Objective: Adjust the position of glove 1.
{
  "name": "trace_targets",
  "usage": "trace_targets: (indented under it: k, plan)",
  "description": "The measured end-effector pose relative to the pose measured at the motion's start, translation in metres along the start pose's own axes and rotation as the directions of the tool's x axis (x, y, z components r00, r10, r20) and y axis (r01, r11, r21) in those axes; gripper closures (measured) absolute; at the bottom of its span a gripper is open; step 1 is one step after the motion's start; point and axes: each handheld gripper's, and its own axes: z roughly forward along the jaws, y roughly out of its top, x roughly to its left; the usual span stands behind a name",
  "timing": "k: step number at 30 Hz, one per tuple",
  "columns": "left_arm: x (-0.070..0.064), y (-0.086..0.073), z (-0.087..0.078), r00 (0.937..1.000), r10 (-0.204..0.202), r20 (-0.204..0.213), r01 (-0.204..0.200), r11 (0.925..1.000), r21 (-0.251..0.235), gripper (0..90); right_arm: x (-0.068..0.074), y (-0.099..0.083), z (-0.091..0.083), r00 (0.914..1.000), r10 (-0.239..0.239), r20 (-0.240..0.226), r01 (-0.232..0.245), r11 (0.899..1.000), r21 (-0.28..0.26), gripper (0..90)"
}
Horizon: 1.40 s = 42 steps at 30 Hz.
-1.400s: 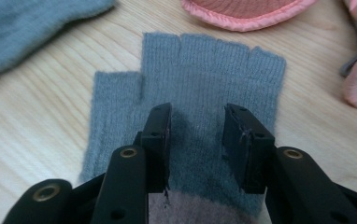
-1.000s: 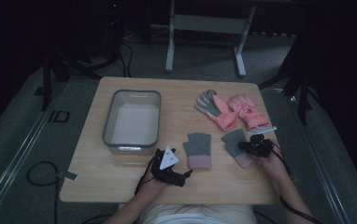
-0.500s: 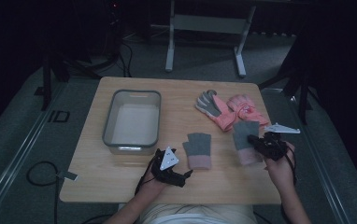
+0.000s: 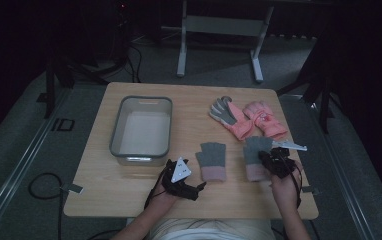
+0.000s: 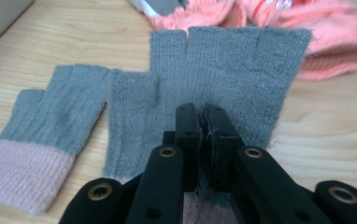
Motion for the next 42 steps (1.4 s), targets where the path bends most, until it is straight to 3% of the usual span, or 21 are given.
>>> trace_targets:
  k: [7, 18, 21, 22, 32, 33, 35, 37, 38, 42]
  plan:
    - [0.000, 0.000, 0.000, 1.0000, 0.000, 0.000, 0.000, 1.0000, 0.000, 0.0, 0.004, -0.011, 0.026, 0.9998, 0.022, -0.002, -0.022, 0.999, 0.048, 85.1]
    - [0.000, 0.000, 0.000, 1.0000, 0.001, 0.001, -0.001, 1.0000, -0.001, 0.0, -0.003, -0.020, 0.054, 0.9974, 0.065, 0.030, -0.067, 0.994, 0.083, 84.7]
    - [0.000, 0.000, 0.000, 1.0000, 0.002, 0.001, -0.002, 1.0000, -0.001, 0.0, -0.004, -0.021, 0.057, 0.9968, 0.071, 0.037, -0.074, 0.993, 0.090, 83.2]
    - [0.000, 0.000, 0.000, 1.0000, 0.002, 0.002, -0.002, 1.0000, -0.002, 0.0, -0.005, -0.023, 0.060, 0.9969, 0.066, 0.043, -0.070, 0.994, 0.089, 78.8]
    - [0.000, 0.000, 0.000, 1.0000, 0.003, 0.002, -0.003, 1.0000, -0.001, 0.0, -0.008, -0.020, 0.058, 0.9990, 0.039, 0.021, -0.041, 0.994, 0.097, 68.6]
    - [0.000, 0.000, 0.000, 1.0000, 0.003, 0.003, -0.003, 1.0000, -0.002, 0.0, -0.011, -0.014, 0.051, 0.9998, -0.019, -0.002, 0.019, 0.996, 0.090, 66.5]
    - [0.000, 0.000, 0.000, 1.0000, 0.002, 0.002, -0.002, 1.0000, -0.002, 0.0, -0.015, -0.010, 0.048, 0.9975, -0.065, -0.026, 0.067, 0.994, 0.084, 65.7]
    - [0.000, 0.000, 0.000, 1.0000, 0.002, 0.002, -0.002, 1.0000, -0.002, 0.0, -0.019, -0.008, 0.047, 0.9955, -0.079, -0.053, 0.083, 0.993, 0.087, 65.7]
    - [0.000, 0.000, 0.000, 1.0000, 0.001, 0.002, -0.001, 1.0000, -0.003, 0.0, -0.026, -0.004, 0.043, 0.9853, -0.119, -0.122, 0.130, 0.988, 0.079, 64.0]
    - [0.000, 0.000, 0.000, 1.0000, 0.001, 0.001, -0.001, 1.0000, -0.001, 0.0, -0.033, -0.001, 0.041, 0.9596, -0.196, -0.202, 0.214, 0.974, 0.073, 61.9]
